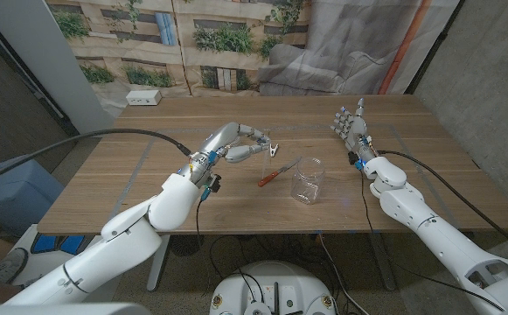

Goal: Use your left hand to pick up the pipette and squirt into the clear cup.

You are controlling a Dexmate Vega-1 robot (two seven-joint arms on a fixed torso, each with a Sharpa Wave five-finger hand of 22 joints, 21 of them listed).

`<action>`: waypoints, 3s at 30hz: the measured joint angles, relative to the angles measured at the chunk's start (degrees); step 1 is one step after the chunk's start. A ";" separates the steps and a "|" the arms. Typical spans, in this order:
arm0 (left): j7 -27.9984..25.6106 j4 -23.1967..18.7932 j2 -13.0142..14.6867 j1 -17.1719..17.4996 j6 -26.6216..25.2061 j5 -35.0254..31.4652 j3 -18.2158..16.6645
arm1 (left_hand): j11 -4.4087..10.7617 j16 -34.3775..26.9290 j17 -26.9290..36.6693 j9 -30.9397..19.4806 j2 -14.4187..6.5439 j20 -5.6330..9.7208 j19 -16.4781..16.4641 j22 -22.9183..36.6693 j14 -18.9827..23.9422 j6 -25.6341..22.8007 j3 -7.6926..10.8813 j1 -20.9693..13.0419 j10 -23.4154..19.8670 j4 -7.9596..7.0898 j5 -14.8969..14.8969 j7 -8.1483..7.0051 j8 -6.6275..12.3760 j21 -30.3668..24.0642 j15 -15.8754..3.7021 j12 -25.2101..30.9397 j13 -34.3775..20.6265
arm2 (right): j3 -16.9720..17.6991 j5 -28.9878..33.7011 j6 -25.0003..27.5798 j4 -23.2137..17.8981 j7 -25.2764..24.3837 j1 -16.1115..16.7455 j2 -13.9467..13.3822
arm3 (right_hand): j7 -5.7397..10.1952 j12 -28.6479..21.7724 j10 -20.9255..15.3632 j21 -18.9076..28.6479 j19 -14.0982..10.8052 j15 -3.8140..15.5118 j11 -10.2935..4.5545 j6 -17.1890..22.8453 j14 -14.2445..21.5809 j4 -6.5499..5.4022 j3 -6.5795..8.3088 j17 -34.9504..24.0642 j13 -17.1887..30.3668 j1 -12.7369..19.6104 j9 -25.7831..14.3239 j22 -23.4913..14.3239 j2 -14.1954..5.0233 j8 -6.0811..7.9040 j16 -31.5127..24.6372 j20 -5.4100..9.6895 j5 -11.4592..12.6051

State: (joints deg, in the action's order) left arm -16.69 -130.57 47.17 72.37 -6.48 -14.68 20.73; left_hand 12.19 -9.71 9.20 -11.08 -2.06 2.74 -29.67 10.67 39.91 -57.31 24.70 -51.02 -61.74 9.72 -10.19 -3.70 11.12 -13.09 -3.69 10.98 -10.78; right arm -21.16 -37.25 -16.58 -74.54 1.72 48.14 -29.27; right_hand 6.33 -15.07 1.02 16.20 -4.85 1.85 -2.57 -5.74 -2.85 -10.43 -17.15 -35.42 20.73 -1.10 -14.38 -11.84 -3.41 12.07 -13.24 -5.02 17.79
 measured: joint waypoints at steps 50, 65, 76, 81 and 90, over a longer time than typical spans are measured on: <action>-3.01 4.43 -2.35 -0.31 1.27 -3.63 5.09 | 0.18 -0.71 0.28 0.00 -1.54 0.01 -0.42 0.01 1.55 -3.31 0.66 -2.33 -3.74 0.66 0.01 -1.19 1.15 0.00 -0.37 1.33 0.00 | -0.01 0.01 -0.01 -0.02 -0.02 0.01 -0.02 | 0.00 0.00 0.00 0.00 0.00 0.00 0.00 0.00 0.00 0.00 0.00 0.00 0.01 0.00 -0.14 0.00 0.00 0.00 0.00 0.00 0.00; -3.89 4.28 -2.75 0.41 0.90 -4.18 4.96 | 0.07 -0.71 0.55 0.32 -1.75 0.01 -1.04 0.01 2.73 -5.41 0.81 -4.49 -6.12 0.82 0.07 -0.63 1.61 0.00 -0.62 1.78 -0.03 | 0.00 0.00 0.02 -0.03 -0.02 0.01 -0.02 | 0.00 0.00 0.00 0.00 0.00 0.00 0.00 0.00 0.00 0.00 0.00 0.00 0.01 0.00 -0.13 0.00 0.00 0.00 0.00 0.00 0.00; -4.26 4.56 -3.26 0.53 0.48 -4.25 4.99 | -0.10 -1.11 0.54 0.29 -1.97 0.30 -1.96 0.01 3.61 -6.68 0.78 -5.78 -7.36 0.80 0.00 -0.69 1.83 -0.30 -0.72 2.23 0.01 | 0.00 -0.01 0.04 -0.03 -0.02 0.00 -0.02 | 0.00 0.00 0.00 0.00 0.00 0.00 0.00 0.00 0.00 0.00 0.00 0.00 0.01 0.00 0.02 0.00 0.00 0.00 0.00 0.00 0.00; -4.45 4.86 -3.50 0.42 0.46 -4.40 5.25 | -0.41 -1.11 0.54 0.27 -2.35 0.30 -1.96 0.02 4.01 -7.22 0.77 -6.15 -7.67 0.80 0.00 -0.77 1.95 -0.30 -1.12 2.23 -0.02 | 0.00 -0.01 0.04 -0.03 -0.02 0.00 -0.02 | 0.00 0.00 0.00 0.00 0.00 0.00 0.00 0.00 0.00 0.00 0.00 0.00 0.01 0.00 -0.14 0.00 0.00 0.00 0.00 0.00 0.00; -4.74 5.57 -3.70 -0.15 0.72 -4.90 5.78 | -0.84 -1.11 0.53 0.27 -2.47 0.30 -1.96 0.02 4.53 -7.52 0.76 -6.91 -8.10 0.80 0.00 -0.70 1.95 -0.30 -1.23 2.23 -0.03 | 0.00 -0.01 0.04 -0.03 -0.02 0.00 -0.02 | 0.00 0.00 0.00 0.00 0.00 0.00 0.00 0.00 0.00 0.00 0.00 0.00 0.01 0.00 -0.14 0.00 0.00 0.00 0.00 0.00 0.00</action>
State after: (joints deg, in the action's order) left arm -21.44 -125.00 43.47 72.22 -5.77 -19.58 26.51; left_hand 11.35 -10.81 9.74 -10.81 -4.54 3.05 -31.63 10.68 44.44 -64.83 25.47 -57.93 -69.84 10.52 -10.19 -4.41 13.08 -13.39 -4.92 13.21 -10.81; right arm -21.17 -37.27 -16.54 -74.57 1.71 48.14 -29.28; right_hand 6.34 -15.07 1.02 16.20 -4.85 1.85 -2.57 -5.74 -2.85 -10.43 -17.15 -35.42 20.74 -1.10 -14.52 -11.84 -3.41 12.07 -13.24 -5.02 17.79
